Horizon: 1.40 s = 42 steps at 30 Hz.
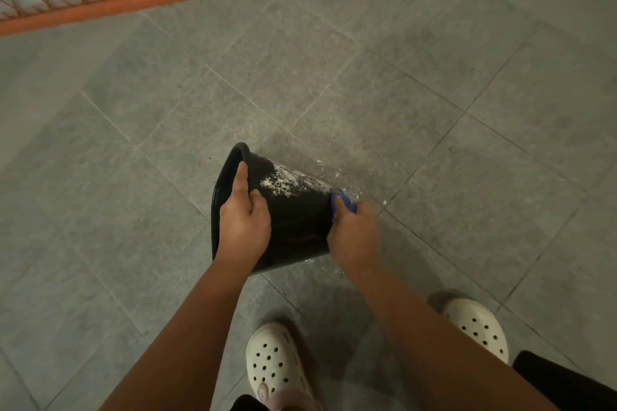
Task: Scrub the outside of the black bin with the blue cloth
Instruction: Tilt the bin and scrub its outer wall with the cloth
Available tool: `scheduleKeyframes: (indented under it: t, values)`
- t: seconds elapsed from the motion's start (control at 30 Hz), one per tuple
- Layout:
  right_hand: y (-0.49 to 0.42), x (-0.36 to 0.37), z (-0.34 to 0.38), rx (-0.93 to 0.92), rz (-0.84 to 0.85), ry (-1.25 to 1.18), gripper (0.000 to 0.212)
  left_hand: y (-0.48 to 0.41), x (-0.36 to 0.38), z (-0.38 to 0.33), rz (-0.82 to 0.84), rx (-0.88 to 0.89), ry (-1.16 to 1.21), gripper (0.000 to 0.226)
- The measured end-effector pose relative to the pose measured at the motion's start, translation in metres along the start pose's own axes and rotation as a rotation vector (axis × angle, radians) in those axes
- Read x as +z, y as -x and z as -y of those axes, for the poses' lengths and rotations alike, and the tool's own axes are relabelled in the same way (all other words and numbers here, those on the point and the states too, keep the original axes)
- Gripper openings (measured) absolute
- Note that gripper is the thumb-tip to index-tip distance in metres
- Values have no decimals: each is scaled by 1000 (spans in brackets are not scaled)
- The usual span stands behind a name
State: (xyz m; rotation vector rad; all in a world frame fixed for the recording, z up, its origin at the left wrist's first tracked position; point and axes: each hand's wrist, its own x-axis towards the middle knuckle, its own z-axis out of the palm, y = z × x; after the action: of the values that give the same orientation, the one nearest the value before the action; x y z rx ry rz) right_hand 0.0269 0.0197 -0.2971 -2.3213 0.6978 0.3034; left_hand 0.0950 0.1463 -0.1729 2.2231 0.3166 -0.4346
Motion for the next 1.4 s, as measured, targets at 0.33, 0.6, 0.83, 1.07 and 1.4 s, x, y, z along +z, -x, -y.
scheduleKeyframes:
  t: [0.33,0.6,0.83,1.07,1.4]
  values:
    - [-21,-2,-9,92,112,102,44,4,4,-3,16,49,-4,51]
    - [-25,-1,6,-91,59,84,39,3,-1,4,8,37,15,51]
    - [-18,-6,0,86,162,112,46,-1,-2,6,15,44,19,51]
    - [-37,-13,2,52,204,131,48,1,0,5,38,81,-6,51]
    - [-28,-16,6,50,216,158,49,3,1,5,64,92,7,52]
